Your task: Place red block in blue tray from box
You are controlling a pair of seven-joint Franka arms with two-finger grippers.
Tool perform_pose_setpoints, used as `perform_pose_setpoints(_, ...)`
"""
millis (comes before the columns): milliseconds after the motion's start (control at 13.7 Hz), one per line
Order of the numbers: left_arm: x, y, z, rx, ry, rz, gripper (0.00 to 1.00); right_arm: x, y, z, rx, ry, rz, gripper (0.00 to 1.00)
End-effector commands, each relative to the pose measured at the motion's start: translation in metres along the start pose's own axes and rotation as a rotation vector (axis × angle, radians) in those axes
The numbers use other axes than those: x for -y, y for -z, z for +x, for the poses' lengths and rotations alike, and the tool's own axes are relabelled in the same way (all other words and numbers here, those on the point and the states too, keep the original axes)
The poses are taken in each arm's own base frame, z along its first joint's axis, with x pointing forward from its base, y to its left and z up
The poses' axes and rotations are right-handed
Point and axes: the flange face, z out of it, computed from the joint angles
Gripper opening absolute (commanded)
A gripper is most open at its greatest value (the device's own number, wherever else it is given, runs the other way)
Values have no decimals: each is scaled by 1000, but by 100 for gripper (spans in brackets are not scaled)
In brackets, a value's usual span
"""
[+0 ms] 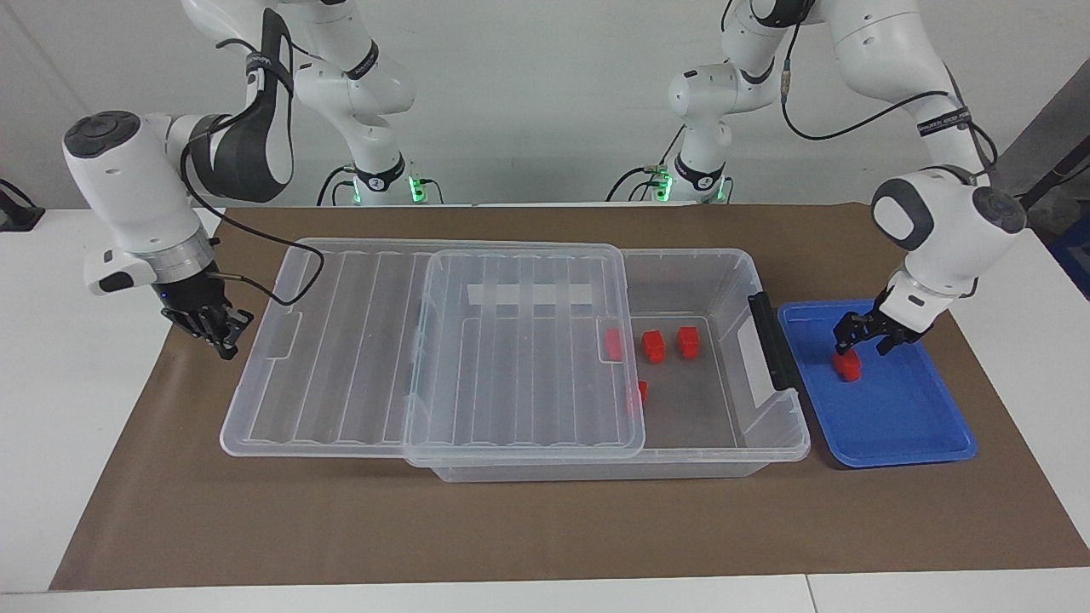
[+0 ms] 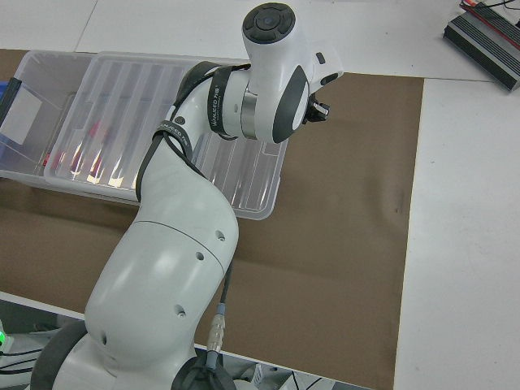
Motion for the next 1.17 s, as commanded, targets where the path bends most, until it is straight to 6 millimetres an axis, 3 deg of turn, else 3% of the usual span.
perform_pose_setpoints(0, -20, 64, 10, 26, -11, -10, 82, 9, -1, 2, -8, 31, 27, 0)
perform_pose_setpoints(220, -69, 111, 6, 31, -84, 62, 100, 31, -1, -2, -6, 66, 34, 0)
perform_pose_setpoints(439, -118, 173, -24, -15, -160, 68, 100, 54, 0, -7, -2, 102, 48, 0)
perform_pose_setpoints(512, -138, 185, -35, -25, -195, 61, 100, 63, -1, -10, 2, 117, 53, 0)
perform_pose_setpoints(732, -177, 187, -42, -30, -269, 55, 100, 89, -1, -19, 18, 159, 66, 0)
perform_pose_setpoints(1098, -193, 191, -47, -21, -302, 51, 100, 135, 0, -39, 59, 240, 86, 0)
